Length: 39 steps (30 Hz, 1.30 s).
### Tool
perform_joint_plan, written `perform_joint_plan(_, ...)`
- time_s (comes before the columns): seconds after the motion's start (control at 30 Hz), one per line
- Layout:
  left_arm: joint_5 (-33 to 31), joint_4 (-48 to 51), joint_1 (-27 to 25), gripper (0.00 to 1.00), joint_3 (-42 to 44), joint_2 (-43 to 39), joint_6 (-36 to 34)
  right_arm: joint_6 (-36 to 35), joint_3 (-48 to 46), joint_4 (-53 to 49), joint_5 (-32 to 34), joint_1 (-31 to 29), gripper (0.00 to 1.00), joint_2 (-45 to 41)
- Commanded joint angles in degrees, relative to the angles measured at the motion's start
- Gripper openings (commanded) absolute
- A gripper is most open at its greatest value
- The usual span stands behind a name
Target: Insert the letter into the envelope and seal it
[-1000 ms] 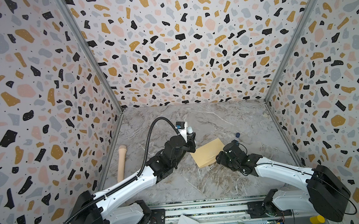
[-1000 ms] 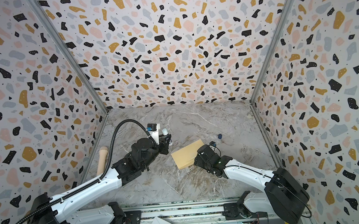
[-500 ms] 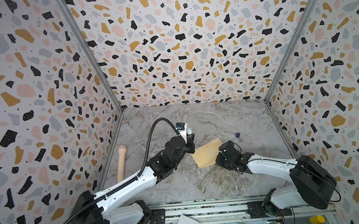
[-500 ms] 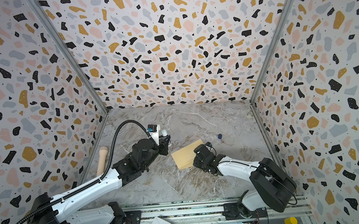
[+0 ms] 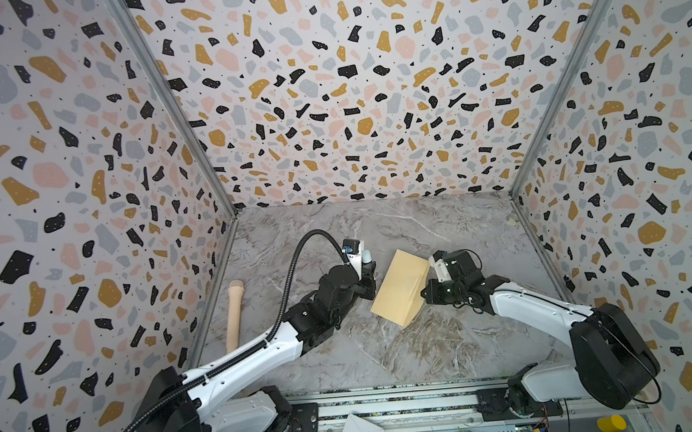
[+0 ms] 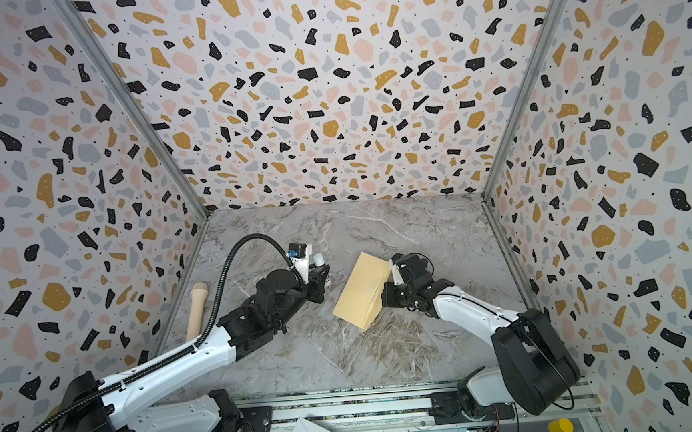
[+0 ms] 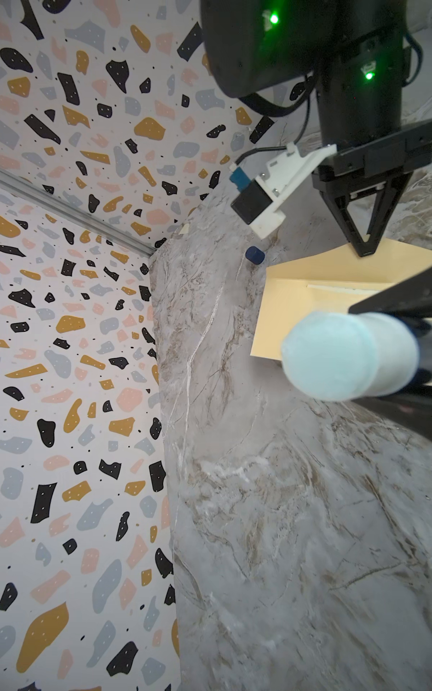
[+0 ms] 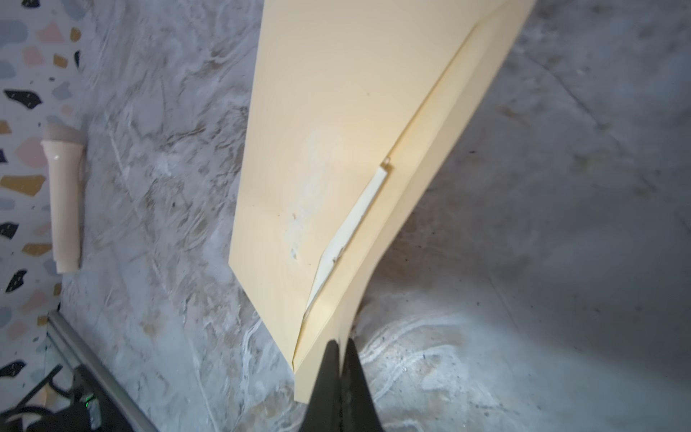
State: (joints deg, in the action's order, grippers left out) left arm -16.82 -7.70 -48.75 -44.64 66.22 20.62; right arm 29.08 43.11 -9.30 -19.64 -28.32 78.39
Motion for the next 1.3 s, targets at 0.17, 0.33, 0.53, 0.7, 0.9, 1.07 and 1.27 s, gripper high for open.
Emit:
perform_joint_plan(0.17,1.2,-2.3,-0.1,0.00,1.8,-0.2,-1.4,-24.1,12.4,-19.3,-6.5,0.5,0.00,6.2)
perform_joint_plan(0.33,1.7,-2.5,-0.1,0.00,2.3,0.3,-0.7,-28.7,18.8,-24.5,-1.8,0.6,0.00,11.2)
perform_joint_plan(0.53,1.3,-3.4,-0.1,0.00,3.0,1.4,-0.4,-30.0,23.5,-26.0,-0.4,0.7,0.05,16.1)
perform_joint_plan(0.7,1.6,-5.2,-0.1,0.00,3.6,3.5,0.4,-30.2,24.3,-23.9,0.1,0.7,0.30,15.7)
perform_joint_plan(0.9,2.8,-8.6,0.1,0.00,4.1,6.9,1.7,-26.3,19.0,-13.8,2.4,0.8,0.63,5.7)
perform_joint_plan(1.07,4.1,-11.4,0.7,0.00,4.2,10.8,2.2,-16.9,6.6,2.0,4.6,1.7,0.60,-8.0)
perform_joint_plan(1.27,5.5,-13.3,1.6,0.00,3.3,17.1,2.9,-5.6,-4.4,11.7,3.2,7.0,0.31,-14.4)
